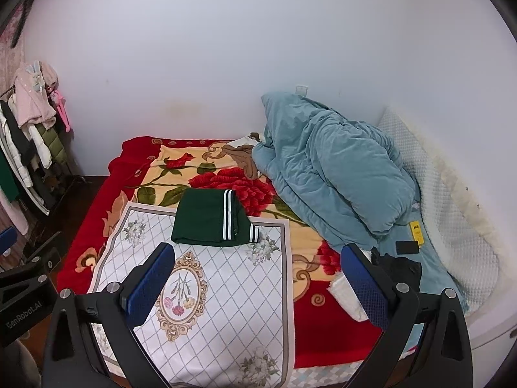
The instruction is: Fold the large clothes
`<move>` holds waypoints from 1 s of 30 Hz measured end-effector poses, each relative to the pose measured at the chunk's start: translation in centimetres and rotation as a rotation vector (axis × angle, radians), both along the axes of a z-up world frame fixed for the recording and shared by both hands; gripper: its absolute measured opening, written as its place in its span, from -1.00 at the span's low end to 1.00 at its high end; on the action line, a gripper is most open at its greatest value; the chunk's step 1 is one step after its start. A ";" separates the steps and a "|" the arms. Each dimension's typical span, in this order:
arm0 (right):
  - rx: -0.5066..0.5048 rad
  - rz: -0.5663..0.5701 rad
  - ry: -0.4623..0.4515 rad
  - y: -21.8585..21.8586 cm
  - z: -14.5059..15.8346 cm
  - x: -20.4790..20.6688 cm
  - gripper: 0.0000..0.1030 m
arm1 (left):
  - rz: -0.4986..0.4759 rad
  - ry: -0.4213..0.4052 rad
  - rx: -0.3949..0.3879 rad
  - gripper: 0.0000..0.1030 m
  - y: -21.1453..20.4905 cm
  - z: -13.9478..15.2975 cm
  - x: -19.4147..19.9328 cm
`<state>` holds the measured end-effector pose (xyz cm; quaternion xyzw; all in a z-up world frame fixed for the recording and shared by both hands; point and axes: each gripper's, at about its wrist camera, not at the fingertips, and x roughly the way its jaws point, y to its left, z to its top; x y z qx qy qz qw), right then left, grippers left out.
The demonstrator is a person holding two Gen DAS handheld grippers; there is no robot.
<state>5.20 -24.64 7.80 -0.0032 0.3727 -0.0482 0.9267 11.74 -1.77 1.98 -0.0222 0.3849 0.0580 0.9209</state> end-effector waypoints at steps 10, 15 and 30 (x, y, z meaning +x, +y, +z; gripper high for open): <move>-0.008 0.007 -0.008 0.0 0.0 0.4 1.00 | 0.001 -0.004 0.016 0.99 -0.3 0.0 0.1; -0.008 0.019 -0.005 -0.2 0.1 1.3 1.00 | 0.001 -0.008 0.018 0.99 -0.5 0.0 0.0; -0.014 0.029 -0.008 -0.3 0.1 2.7 1.00 | -0.002 -0.011 0.022 0.99 -0.3 0.2 0.3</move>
